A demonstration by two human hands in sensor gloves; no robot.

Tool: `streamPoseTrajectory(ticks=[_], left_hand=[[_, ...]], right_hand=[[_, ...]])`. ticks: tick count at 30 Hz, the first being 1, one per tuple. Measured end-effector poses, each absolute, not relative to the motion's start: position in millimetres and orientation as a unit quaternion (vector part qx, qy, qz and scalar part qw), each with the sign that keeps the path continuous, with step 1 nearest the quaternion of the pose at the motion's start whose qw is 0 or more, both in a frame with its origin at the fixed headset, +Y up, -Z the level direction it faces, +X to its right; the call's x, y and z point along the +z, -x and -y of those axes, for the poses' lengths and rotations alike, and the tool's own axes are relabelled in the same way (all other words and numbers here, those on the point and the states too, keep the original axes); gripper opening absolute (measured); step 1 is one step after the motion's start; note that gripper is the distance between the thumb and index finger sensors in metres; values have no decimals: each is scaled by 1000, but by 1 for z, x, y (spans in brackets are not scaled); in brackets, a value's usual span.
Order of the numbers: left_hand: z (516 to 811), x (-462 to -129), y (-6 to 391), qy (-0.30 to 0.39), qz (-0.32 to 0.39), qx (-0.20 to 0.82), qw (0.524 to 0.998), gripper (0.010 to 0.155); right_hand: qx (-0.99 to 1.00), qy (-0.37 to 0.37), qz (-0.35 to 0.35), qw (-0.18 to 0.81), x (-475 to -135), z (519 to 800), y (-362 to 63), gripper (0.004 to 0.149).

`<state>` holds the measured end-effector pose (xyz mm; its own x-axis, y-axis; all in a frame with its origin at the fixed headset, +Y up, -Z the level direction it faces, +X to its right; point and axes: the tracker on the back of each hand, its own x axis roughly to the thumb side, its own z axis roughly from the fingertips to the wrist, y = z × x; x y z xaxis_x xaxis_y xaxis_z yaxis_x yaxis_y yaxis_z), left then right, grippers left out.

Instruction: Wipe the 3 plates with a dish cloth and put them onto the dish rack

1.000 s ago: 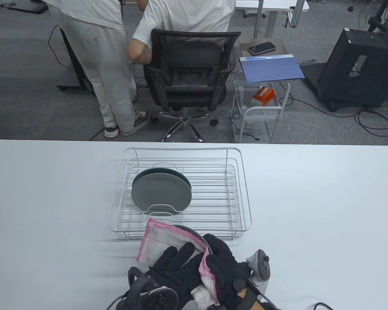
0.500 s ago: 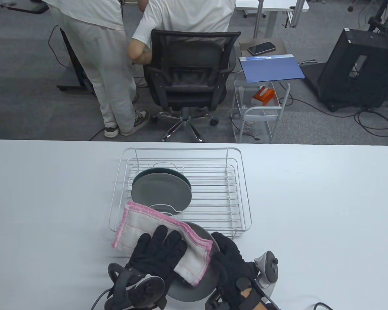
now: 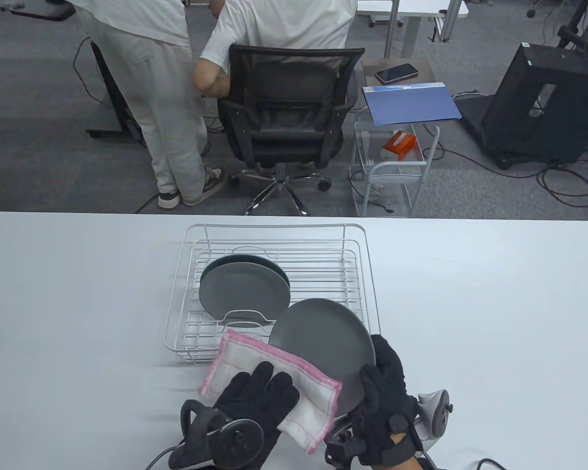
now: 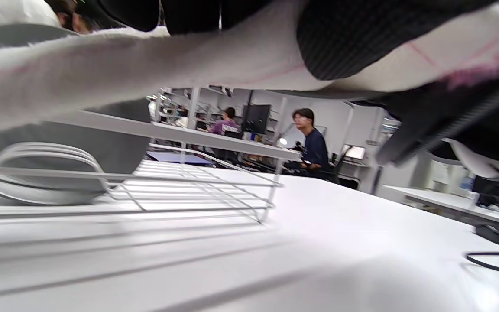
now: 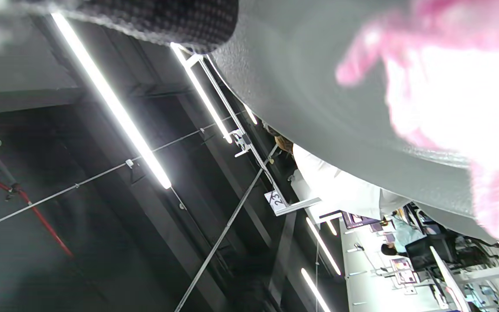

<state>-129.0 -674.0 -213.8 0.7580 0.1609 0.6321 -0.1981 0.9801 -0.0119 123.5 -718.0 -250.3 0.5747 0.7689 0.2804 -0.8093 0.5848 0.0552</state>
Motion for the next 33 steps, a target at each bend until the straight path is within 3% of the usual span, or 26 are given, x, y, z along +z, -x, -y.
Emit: streamPoseTrajectory(ticks=[7, 13, 23, 28, 33], left_hand=[[676, -204, 115, -10, 385, 128, 914, 52], [675, -202, 116, -30, 390, 149, 908, 52], [665, -206, 133, -119, 327, 105, 932, 49], [655, -210, 153, -179, 277, 119, 937, 49], [643, -213, 183, -236, 220, 207, 923, 49]], right_hand=[[446, -102, 138, 878, -248, 721, -114, 57], [472, -165, 61, 864, -246, 722, -91, 58], [518, -174, -53, 836, -245, 730, -70, 58], [510, -159, -58, 843, -245, 727, -75, 57], [539, -157, 1, 828, -248, 721, -87, 54]])
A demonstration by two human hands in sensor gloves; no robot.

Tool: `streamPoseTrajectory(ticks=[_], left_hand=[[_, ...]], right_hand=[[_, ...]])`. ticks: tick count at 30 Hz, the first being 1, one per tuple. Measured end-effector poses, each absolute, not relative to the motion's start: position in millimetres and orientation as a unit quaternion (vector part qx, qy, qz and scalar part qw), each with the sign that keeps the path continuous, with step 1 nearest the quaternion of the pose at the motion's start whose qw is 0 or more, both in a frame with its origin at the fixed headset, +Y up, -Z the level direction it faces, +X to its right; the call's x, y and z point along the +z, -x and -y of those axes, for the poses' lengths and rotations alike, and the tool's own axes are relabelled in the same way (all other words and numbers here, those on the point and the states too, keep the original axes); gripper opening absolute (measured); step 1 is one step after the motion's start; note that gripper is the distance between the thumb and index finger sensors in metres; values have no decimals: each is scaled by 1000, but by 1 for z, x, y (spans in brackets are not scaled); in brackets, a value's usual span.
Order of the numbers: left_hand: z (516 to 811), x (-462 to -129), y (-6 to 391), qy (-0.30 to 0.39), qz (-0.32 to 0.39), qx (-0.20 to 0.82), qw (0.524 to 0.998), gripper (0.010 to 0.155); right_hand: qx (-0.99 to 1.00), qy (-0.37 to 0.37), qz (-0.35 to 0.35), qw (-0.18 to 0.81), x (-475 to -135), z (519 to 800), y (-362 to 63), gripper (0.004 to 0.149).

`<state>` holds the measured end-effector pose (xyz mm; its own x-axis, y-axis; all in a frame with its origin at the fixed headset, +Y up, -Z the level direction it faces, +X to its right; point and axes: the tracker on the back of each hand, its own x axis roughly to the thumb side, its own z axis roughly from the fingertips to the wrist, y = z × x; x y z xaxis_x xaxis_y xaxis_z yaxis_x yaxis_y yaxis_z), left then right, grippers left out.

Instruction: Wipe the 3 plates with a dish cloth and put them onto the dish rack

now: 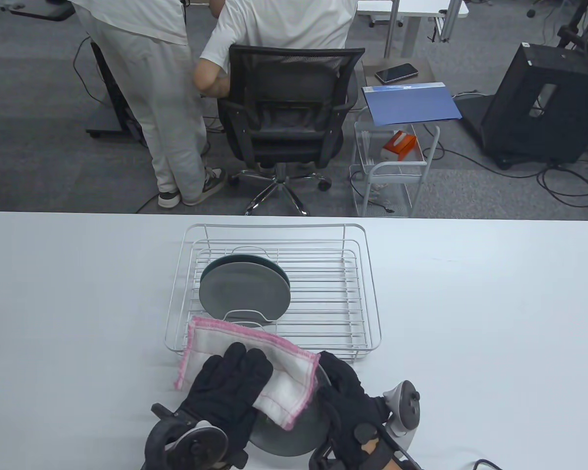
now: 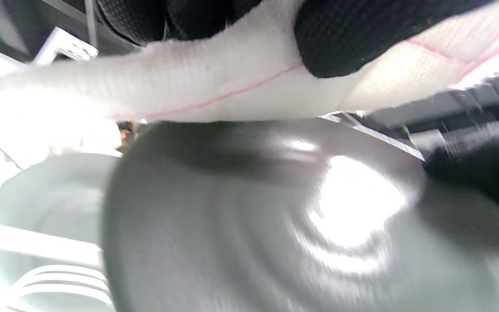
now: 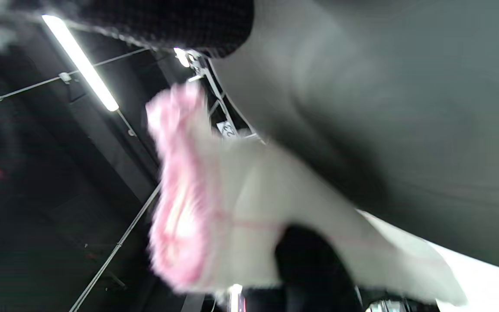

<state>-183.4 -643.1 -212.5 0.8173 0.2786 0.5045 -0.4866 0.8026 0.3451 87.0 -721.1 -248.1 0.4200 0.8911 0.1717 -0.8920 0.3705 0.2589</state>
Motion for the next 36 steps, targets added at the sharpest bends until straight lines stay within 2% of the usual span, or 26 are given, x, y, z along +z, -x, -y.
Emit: streamPoseTrajectory(ticks=[3, 7, 10, 15, 19, 25, 36], left_hand=[[637, -213, 201, -274, 184, 246, 912, 49], [630, -212, 225, -306, 142, 289, 896, 49], [629, -214, 235, -301, 128, 316, 890, 49], [628, -214, 243, -311, 102, 325, 887, 49], [630, -216, 251, -312, 84, 345, 881, 49], [633, -219, 256, -305, 70, 362, 878, 49], [635, -221, 255, -294, 71, 364, 881, 49]], right_hand=[[584, -166, 58, 793, -253, 712, -97, 50], [630, -200, 145, 737, -263, 683, -104, 49], [675, -232, 201, 671, -273, 660, -101, 48], [746, -293, 253, 542, -296, 622, -80, 47], [793, -346, 249, 435, -325, 603, -48, 47], [840, -366, 225, 332, -364, 609, -6, 46], [862, -380, 138, 306, -408, 628, 37, 45]])
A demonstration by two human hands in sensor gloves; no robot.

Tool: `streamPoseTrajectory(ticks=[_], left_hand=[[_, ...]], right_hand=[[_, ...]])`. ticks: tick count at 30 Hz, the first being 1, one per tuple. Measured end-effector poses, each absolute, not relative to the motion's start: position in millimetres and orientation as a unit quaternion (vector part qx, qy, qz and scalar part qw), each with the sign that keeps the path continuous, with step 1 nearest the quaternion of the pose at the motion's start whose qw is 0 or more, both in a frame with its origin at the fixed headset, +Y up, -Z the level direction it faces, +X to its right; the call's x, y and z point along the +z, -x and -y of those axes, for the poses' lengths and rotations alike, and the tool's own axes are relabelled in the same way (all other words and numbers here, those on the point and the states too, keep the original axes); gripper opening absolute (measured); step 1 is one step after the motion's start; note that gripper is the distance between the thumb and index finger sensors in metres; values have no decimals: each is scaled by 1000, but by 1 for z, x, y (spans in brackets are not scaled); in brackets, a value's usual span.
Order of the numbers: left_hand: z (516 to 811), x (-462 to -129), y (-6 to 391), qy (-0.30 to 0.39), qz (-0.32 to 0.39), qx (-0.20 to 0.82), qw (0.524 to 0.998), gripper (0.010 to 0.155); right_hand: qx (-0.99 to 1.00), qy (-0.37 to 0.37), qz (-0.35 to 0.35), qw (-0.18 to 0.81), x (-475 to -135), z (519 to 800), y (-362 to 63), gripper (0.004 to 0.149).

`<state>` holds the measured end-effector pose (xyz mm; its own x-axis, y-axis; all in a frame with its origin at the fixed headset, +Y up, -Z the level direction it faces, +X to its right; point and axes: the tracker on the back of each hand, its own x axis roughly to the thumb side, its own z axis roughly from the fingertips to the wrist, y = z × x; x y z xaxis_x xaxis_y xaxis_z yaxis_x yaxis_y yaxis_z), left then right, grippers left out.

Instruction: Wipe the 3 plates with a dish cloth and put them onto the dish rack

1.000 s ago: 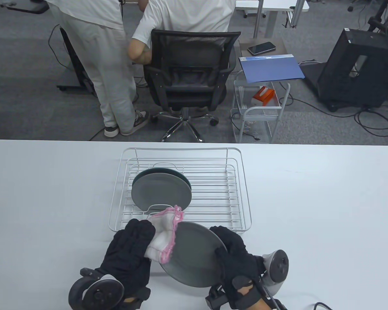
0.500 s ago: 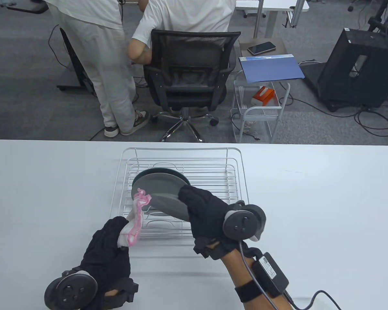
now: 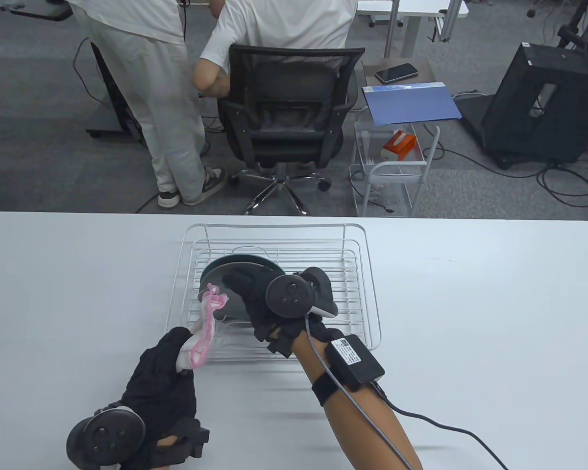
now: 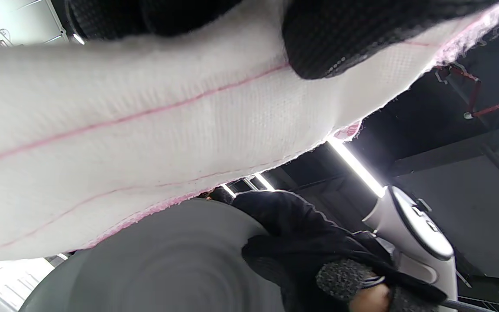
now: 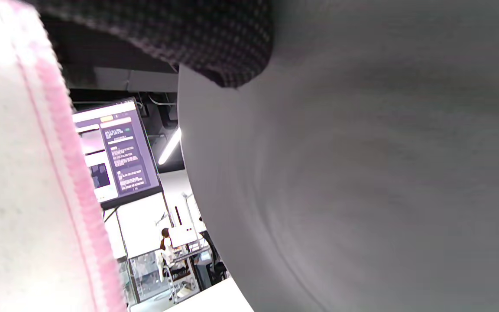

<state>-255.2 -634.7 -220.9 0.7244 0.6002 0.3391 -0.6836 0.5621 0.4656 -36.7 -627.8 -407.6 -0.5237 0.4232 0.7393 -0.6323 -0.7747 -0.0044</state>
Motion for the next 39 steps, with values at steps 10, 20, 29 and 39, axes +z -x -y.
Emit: streamPoseTrajectory(ticks=[10, 20, 29, 39], left_hand=[[638, -224, 254, -282, 73, 363, 885, 49], [638, -225, 253, -276, 74, 364, 887, 49], [639, -226, 252, -272, 73, 363, 888, 49], [642, -226, 241, -258, 91, 345, 898, 49]], right_hand=[[884, -365, 129, 262, -419, 644, 54, 43], [904, -333, 134, 233, -422, 652, 59, 44], [902, -302, 164, 263, -420, 643, 46, 45], [897, -250, 149, 333, -387, 634, -13, 50]])
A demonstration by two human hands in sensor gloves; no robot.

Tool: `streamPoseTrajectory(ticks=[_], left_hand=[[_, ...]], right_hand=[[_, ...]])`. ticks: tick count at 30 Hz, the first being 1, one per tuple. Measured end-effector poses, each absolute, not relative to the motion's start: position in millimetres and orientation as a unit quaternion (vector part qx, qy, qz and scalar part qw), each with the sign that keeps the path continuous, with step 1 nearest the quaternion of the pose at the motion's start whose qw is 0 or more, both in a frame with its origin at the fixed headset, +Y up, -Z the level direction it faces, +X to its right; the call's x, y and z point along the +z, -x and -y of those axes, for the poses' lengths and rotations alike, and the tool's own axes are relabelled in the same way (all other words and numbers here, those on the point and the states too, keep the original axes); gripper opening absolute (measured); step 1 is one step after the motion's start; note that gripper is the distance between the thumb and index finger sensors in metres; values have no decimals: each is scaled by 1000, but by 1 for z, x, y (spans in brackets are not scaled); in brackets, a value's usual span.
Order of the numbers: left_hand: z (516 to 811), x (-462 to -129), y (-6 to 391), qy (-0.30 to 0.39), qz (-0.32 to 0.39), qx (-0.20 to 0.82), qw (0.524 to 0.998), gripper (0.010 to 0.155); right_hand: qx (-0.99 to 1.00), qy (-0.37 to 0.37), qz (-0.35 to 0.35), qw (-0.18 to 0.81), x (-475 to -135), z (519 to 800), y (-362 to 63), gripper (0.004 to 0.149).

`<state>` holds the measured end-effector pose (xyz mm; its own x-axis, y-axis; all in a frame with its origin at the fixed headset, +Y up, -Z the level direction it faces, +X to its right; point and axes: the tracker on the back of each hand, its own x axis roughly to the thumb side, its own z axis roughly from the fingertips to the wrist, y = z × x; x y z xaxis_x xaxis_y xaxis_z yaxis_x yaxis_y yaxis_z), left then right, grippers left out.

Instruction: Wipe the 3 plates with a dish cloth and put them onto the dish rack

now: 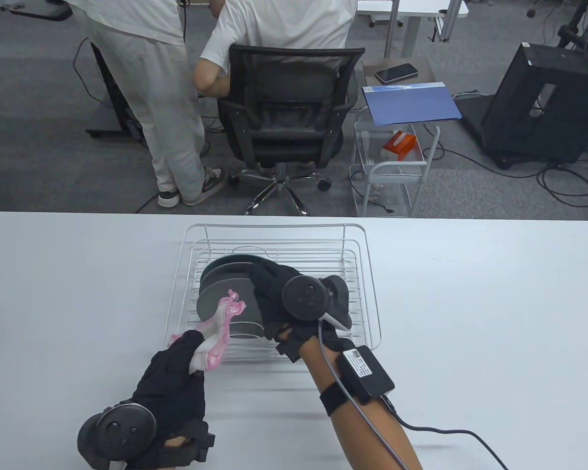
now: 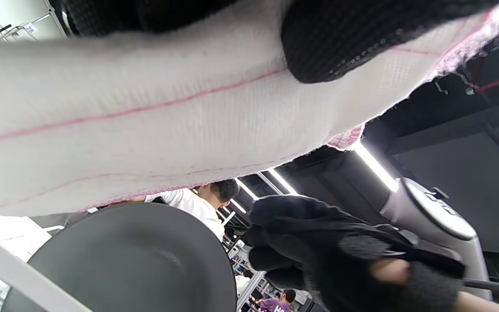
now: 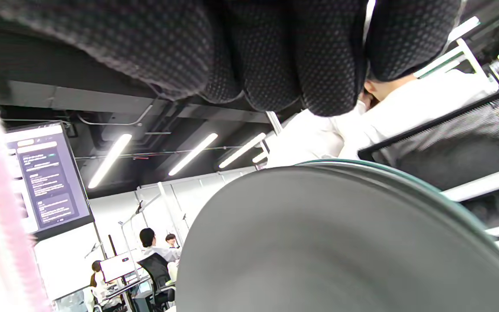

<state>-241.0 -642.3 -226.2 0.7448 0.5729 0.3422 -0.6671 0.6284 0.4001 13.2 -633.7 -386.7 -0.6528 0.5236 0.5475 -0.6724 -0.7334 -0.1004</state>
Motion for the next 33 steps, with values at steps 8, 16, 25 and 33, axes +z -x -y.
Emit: streamPoseTrajectory(ticks=[8, 16, 25, 33], left_hand=[[650, -230, 221, -218, 124, 296, 922, 49], [666, -233, 186, -129, 177, 227, 949, 49], [704, -240, 141, 25, 220, 121, 968, 50], [751, -245, 105, 151, 227, 22, 962, 52]], right_hand=[[877, -218, 87, 419, -316, 660, -67, 56], [865, -191, 49, 460, -269, 691, -106, 60], [811, -114, 27, 574, -278, 722, -151, 61], [796, -111, 13, 595, -281, 728, -156, 61]])
